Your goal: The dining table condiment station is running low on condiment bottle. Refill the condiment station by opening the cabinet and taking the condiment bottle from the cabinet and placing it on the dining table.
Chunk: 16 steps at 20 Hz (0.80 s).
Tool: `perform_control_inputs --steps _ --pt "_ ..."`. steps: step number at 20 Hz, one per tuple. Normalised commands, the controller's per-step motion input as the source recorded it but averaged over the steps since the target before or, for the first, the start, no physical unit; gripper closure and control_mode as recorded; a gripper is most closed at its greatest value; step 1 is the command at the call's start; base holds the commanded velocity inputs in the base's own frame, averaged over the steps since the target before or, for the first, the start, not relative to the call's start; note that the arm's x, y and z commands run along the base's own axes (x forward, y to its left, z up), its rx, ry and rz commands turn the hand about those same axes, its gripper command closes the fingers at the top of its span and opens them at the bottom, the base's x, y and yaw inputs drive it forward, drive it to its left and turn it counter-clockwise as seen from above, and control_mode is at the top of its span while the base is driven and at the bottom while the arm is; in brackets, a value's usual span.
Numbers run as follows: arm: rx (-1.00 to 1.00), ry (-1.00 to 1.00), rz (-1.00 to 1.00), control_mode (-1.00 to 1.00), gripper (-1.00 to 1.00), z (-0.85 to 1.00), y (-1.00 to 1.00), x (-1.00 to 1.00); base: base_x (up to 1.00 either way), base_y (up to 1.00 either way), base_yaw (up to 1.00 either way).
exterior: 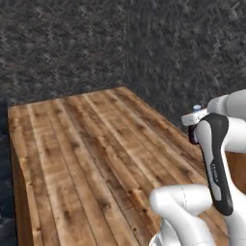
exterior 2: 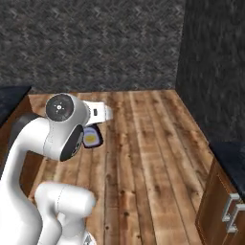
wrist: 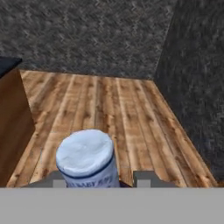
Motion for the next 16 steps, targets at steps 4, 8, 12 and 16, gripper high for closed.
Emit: perform_control_inputs --steps 4,8,12,16 --pt "0.00 0.00 0.00 1.00 1.00 0.00 0.00 0.00 0.51 -0.67 -0.52" --pt "0.00 0.00 0.00 1.00 1.00 0.00 0.00 0.00 0.97 -0.05 -0.11" --pt "0.00 0.00 0.00 1.00 1.00 0.00 0.00 0.00 1.00 0.02 0.04" --pt "0.00 0.00 0.00 1.00 1.00 0.00 0.00 0.00 1.00 0.13 0.22"
